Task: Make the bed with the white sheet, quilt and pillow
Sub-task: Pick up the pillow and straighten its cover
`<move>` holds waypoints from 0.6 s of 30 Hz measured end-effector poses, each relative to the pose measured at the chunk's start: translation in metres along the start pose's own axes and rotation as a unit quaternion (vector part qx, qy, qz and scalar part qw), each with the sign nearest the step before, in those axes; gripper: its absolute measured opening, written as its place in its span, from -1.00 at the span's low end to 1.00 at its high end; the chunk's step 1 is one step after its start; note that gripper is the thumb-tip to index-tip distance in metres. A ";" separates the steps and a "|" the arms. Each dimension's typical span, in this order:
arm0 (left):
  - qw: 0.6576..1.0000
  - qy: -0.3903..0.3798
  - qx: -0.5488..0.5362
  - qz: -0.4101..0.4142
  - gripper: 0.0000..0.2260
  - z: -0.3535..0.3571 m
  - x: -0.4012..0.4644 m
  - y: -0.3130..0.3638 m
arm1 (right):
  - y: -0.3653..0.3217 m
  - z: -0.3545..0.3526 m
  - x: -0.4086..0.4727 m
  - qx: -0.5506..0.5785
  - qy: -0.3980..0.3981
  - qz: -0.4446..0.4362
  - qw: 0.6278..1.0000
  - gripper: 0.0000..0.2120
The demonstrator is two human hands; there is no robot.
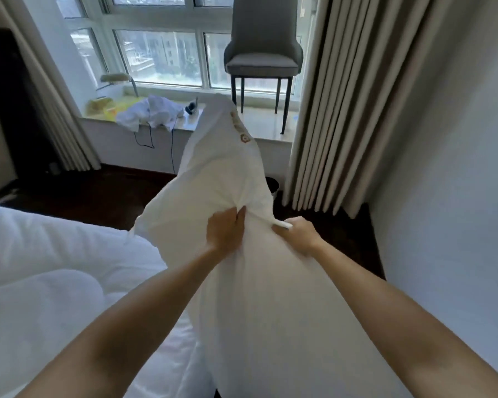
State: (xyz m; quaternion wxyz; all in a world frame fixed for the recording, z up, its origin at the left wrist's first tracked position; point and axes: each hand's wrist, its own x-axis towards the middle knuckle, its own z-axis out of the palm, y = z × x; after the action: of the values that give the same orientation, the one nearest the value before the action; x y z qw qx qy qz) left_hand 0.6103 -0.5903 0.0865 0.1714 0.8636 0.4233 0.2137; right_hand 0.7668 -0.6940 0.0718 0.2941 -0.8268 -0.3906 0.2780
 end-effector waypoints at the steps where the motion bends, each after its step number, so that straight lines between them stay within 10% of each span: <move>1: 1.000 -0.014 0.006 -0.014 -0.57 0.008 0.016 -0.012 | 0.001 0.010 0.023 -0.023 0.007 0.003 1.000 -0.62; 10: 0.981 0.057 -0.061 -0.177 -0.53 0.048 0.261 -0.051 | -0.056 -0.035 0.236 -0.029 0.032 -0.045 0.998 -0.62; 18: 0.988 0.044 0.005 -0.151 -0.53 0.105 0.441 -0.050 | -0.045 -0.066 0.458 -0.082 0.072 -0.015 0.994 -0.69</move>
State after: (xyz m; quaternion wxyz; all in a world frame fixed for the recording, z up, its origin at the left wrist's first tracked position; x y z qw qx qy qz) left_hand 0.8740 -0.2180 0.0721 0.1788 0.7805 0.5568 0.2211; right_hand 1.0383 -0.3180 0.0427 0.2569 -0.8599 -0.4027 0.1801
